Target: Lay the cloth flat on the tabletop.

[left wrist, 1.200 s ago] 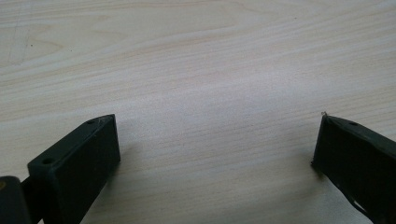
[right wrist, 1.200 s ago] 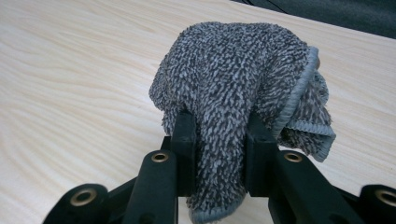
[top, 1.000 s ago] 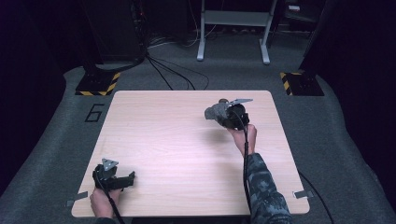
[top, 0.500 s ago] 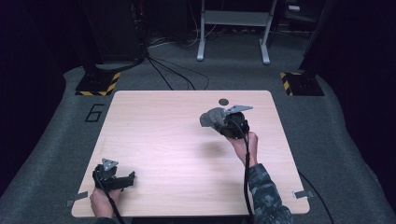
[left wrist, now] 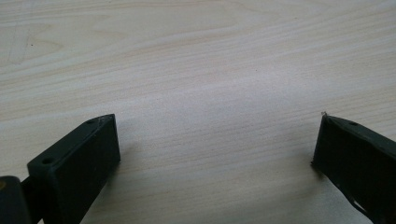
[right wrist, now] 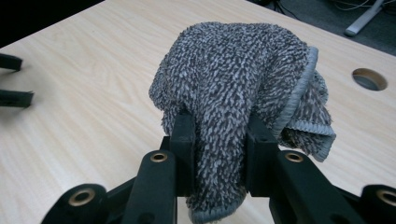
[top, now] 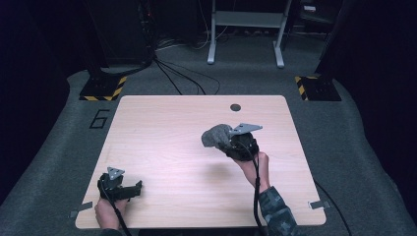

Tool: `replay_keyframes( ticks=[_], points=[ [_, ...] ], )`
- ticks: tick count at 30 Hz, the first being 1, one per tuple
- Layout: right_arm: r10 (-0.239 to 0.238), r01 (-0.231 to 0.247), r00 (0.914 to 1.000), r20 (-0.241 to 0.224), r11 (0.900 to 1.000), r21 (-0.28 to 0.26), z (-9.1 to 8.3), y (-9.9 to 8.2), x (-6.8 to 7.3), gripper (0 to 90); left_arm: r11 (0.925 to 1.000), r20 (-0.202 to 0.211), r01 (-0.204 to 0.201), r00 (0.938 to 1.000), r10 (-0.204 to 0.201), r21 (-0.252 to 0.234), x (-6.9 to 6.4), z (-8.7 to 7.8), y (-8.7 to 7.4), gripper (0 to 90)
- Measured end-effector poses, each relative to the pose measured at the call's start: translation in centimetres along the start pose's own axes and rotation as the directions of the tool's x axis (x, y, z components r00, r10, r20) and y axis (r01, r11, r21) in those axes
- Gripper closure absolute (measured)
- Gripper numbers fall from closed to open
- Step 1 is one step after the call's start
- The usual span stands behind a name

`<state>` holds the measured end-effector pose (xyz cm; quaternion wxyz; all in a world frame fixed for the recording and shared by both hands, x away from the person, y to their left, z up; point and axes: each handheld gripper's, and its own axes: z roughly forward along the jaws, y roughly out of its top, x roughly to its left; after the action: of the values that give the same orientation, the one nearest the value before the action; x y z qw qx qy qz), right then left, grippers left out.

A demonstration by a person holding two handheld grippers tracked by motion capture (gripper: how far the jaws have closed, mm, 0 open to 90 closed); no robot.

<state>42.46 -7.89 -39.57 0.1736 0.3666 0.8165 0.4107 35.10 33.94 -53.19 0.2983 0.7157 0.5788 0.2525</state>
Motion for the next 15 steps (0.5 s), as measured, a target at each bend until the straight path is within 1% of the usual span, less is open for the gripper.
replay_keyframes(
  ticks=[5, 9, 10, 14, 15],
  points=[
    [-0.012, 0.012, 0.9996, -0.024, 0.9999, -0.005, -0.2, -0.9, 1.4, 69.8, 1.0000, 0.001, 0.001, 1.0000, -0.001, 0.002, 0.0, 0.0, 0.0, 0.5],
    [-0.036, 0.036, 0.9990, -0.028, 0.9994, 0.002, -0.2, -1.4, 2.6, 69.9, 1.0000, 0.001, 0.001, 1.0000, -0.001, 0.001, 0.0, 0.0, 0.0, 0.4],
    [-0.031, 0.031, 0.9990, -0.032, 0.9995, 0.003, -0.3, -1.5, 2.8, 69.8, 1.0000, 0.000, 0.000, 1.0000, 0.000, 0.000, 0.0, 0.0, 0.0, 0.4],
    [-0.046, 0.046, 0.9983, -0.034, 0.9989, 0.003, -0.2, -1.9, 3.5, 69.8, 1.0000, 0.001, 0.001, 1.0000, -0.001, 0.000, 0.0, 0.0, 0.0, 0.4],
    [-0.035, 0.036, 0.9987, -0.035, 0.9994, 0.005, -0.1, -2.1, 3.7, 69.8, 1.0000, 0.002, 0.002, 1.0000, -0.002, 0.001, 0.0, 0.0, 0.0, 0.4]
  ],
)
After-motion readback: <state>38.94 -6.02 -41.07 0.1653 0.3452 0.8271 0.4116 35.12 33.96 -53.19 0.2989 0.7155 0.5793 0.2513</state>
